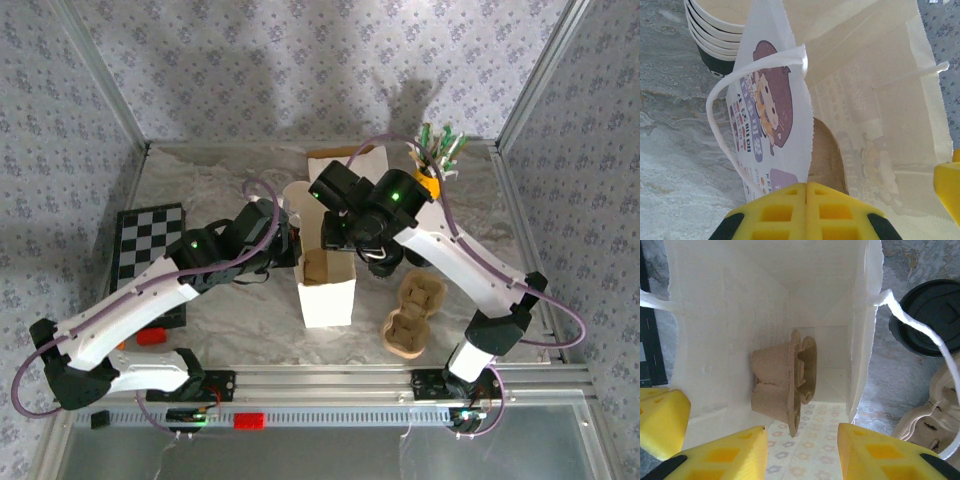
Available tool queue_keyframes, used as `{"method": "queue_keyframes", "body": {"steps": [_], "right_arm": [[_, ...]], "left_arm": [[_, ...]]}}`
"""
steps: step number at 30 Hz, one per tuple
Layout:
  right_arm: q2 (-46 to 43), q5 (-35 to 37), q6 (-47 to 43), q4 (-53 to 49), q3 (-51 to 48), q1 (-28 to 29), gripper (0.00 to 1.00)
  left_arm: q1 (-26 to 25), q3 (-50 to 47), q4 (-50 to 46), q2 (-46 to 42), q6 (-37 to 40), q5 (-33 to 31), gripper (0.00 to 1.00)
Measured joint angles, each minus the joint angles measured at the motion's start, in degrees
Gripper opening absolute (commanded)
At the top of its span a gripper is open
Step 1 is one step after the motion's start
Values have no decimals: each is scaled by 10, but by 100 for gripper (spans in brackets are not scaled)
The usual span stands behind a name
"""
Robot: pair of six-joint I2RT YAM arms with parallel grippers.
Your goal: Pack the takeout coffee
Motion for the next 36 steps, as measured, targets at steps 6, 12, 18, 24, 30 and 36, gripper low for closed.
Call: {"method": "queue_keyframes", "body": {"steps": [6,12,18,24,30,36], "right_arm": [[-3,0,-3,0,0,0,43],[-4,-1,-9,0,0,0,44],[-5,-5,-13,0,0,0,46],[-14,-5,-15,0,0,0,47],[-27,-5,-21,-1,0,0,50],[-47,-4,-45,-11,0,-6,56]], "left_arm": [[0,9,-15,0,0,-5,5],[0,16,-28,5,8,-5,16],[0,33,-43,7,16,-7,21],[0,45,-56,6,20,-9,22],[-3,65,-76,3,25,-13,23],[-22,121,-99,13,35,-23,24]]}}
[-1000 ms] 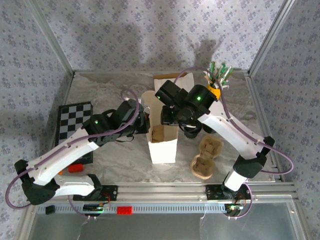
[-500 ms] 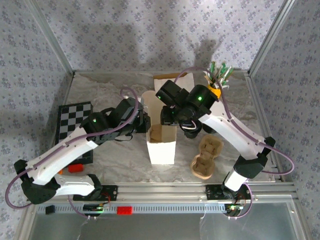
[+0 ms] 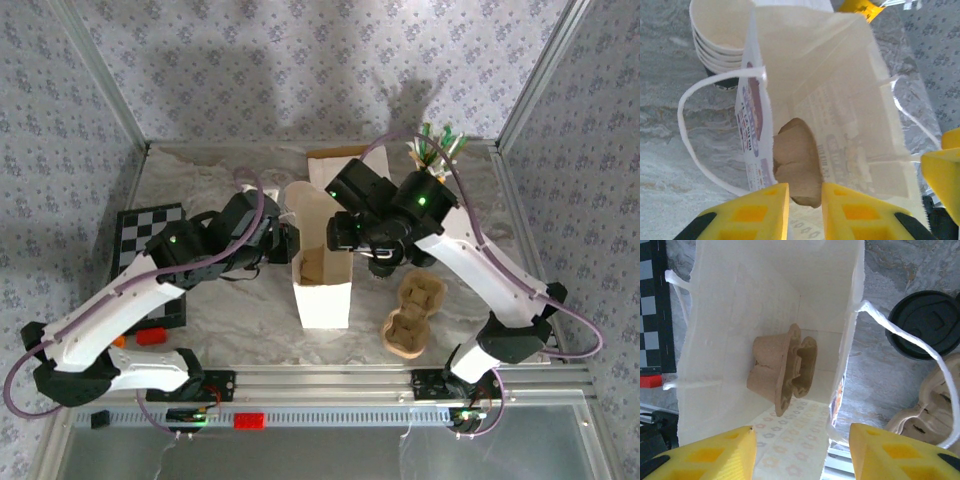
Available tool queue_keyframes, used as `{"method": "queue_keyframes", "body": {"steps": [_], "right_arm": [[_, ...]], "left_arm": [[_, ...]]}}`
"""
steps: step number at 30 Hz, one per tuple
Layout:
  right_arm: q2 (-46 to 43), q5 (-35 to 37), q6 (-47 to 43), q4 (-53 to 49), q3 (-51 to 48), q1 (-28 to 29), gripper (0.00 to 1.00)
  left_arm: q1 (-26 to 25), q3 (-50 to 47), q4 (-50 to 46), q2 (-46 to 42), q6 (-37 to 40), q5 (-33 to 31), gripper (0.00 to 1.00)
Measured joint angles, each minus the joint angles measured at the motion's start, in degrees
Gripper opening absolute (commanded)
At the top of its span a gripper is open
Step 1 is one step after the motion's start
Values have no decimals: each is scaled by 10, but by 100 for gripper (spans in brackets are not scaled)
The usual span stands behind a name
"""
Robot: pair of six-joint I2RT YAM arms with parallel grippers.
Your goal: Pack the takeout coffee
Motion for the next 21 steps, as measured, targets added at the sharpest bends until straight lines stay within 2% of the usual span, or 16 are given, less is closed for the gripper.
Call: {"method": "queue_keyframes", "body": {"steps": [5,15,21], "right_arm": [[-16,-16,-30,-2,-5,-43,56],[-2,-99,-83,31,-51,-122,42],[8,-134,-92,59,-77,-133,33]], "left_arm": [[-12,45,-8,45,13,-1,26],[-13,87,-26,149,26,0,31],[-8,94,-34,170,25,0,32]]}}
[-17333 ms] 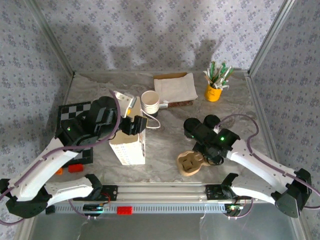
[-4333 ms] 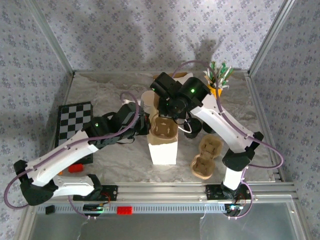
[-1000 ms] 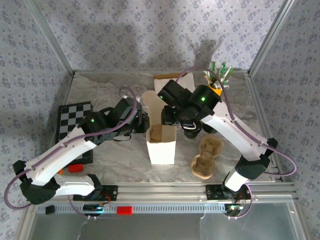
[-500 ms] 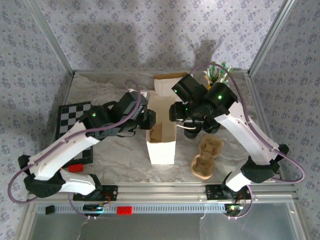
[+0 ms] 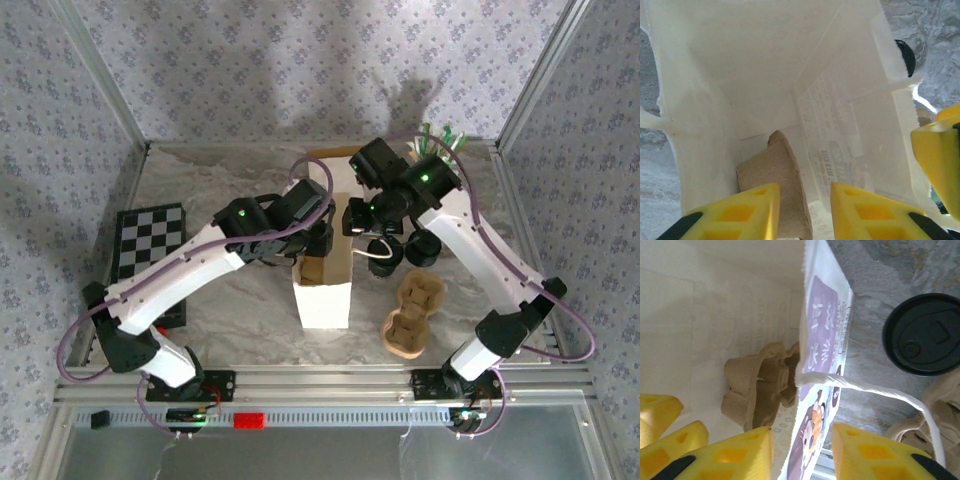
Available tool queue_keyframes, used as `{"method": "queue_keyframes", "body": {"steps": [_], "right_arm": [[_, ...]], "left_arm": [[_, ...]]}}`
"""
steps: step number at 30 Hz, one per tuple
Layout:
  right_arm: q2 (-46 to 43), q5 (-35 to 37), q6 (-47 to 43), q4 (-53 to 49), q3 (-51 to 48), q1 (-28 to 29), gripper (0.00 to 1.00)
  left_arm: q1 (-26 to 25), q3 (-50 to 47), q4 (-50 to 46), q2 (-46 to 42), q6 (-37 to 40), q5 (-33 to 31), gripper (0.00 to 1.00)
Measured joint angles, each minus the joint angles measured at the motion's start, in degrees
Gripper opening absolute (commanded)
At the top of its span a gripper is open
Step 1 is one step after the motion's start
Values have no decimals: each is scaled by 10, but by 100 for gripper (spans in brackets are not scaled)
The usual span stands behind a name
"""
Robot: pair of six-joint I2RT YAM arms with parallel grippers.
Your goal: Pack the takeout coffee
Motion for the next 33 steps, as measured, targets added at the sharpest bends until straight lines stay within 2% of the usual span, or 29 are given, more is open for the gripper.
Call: {"method": "queue_keyframes", "body": {"steps": [9,18,24,28,30,33], "right_arm": [[0,-19,-3,25,-29,-1,17],[0,-18,-17,33,-29,1,10],[0,-19,-17,33,-28,4,9],[0,-19,-17,33,-28,4,12],[0,-17,-17,33,-28,4,14],[0,-15,-17,33,-28,5,23]], "left_arm": [[17,2,-2,5,-1,3,33],[19,36,-61,-22,3,-22,47],[36,30,-89,-36,5,-28,48],[49,-3,-80,-37,6,-15,43],[54,-22,-67,-37,6,-2,34],[58,-39,-57,-37,7,11,19]]}}
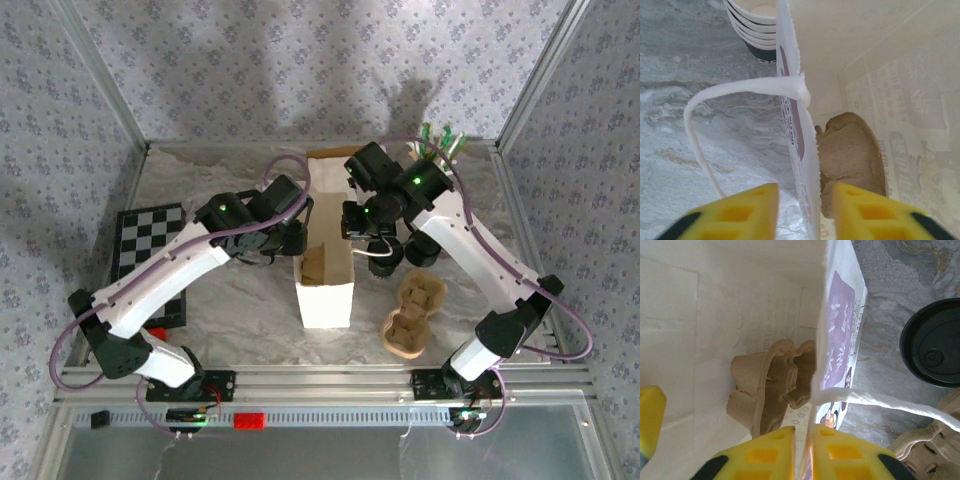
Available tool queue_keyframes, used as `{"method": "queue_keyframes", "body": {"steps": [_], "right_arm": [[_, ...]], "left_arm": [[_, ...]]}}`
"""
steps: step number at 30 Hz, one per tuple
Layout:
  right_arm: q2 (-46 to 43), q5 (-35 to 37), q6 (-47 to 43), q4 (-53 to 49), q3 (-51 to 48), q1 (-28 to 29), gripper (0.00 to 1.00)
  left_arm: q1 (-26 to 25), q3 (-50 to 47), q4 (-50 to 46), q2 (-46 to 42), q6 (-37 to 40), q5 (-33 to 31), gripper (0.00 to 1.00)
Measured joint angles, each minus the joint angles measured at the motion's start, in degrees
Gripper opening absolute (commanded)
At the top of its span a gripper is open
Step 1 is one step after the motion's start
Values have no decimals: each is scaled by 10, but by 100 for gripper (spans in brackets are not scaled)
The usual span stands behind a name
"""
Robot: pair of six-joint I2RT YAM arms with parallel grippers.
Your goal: Pack the takeout coffee
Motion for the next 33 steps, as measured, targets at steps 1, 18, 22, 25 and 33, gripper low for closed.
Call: {"method": "queue_keyframes", "body": {"steps": [1,18,22,25,33], "right_arm": [[0,2,-1,0,1,1,25],[-2,72,78,-25,99,91,37],[13,78,113,-1,66,103,37],[24,83,135,26,36,105,38],[52,91,187,90,-31,112,48]], "left_arm": [[2,-3,3,0,0,4,15],[-5,-7,30,-23,-22,-2,0],[-15,-7,31,-35,-30,-8,0],[-18,-19,42,-46,-37,-12,0],[-18,-62,73,-78,-58,-16,0]]}}
